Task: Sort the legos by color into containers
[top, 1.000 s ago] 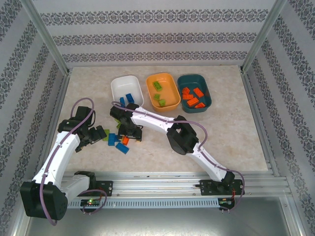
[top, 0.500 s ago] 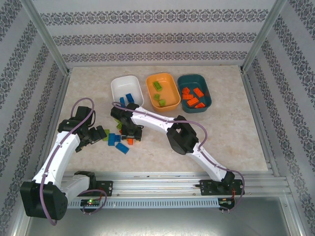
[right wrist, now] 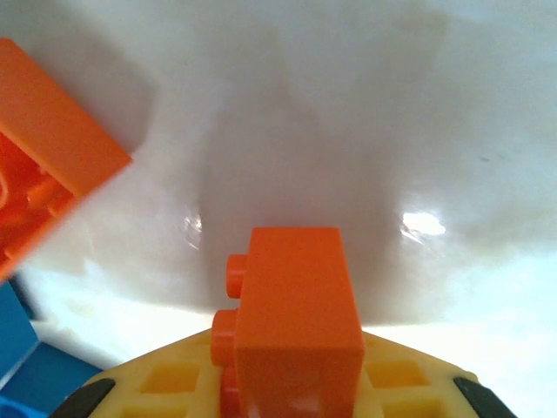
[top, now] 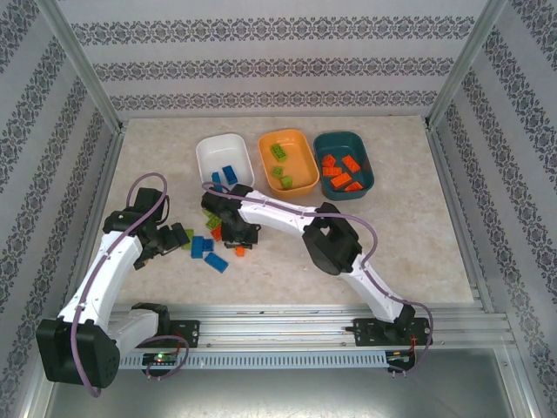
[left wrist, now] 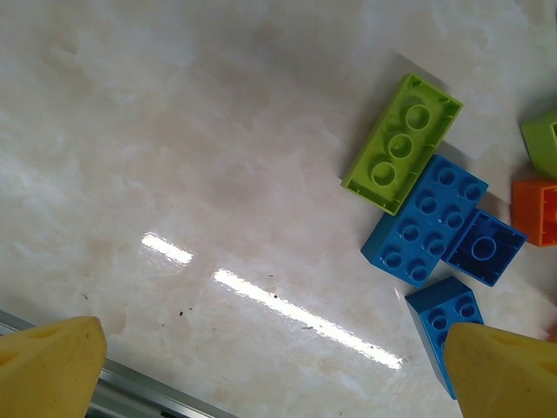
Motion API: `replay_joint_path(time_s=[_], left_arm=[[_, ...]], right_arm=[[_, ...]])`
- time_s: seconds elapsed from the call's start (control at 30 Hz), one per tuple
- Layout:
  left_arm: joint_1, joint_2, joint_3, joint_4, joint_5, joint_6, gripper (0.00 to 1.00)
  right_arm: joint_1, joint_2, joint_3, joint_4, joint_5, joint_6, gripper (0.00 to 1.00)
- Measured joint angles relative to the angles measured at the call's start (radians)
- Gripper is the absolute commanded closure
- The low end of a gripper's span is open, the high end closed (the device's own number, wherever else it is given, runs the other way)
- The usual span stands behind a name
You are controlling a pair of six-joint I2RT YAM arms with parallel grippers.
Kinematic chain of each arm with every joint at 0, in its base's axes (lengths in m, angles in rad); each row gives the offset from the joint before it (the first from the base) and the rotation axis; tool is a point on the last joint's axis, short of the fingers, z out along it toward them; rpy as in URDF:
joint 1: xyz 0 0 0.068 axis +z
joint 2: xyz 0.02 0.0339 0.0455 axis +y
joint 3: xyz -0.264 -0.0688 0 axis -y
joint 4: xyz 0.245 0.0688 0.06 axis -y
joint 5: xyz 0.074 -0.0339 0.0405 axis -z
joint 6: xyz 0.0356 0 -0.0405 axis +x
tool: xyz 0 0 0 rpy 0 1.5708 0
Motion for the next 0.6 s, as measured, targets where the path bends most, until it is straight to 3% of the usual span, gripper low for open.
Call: replay_joint_path(time_s=[0.17, 0.3, 0.47, 0.6], left_arm=[[0.0, 0.018, 0.0, 0.003, 0.016, 0.009, 0.0], [0.0, 0.039, 0.0, 0.009, 0.048, 0.022, 0.0], [0.0, 0.064, 0.0, 0.03, 0.141, 0.065, 0.0], [0.0, 0.063, 0.0, 0.064, 0.245, 0.099, 0.0]], right_arm=[[-0.035, -0.189, -0.203, 0.062, 0.006, -0.001, 0.8], [-0.124, -0.357, -0.339, 0.091, 0.011, -0.015, 0.8], [-0.356, -0.534, -0.436, 0.096, 0.021, -0.072, 0.8], [-0.565, -0.588, -0.431, 0.1, 0.02, -0.133, 0.8]])
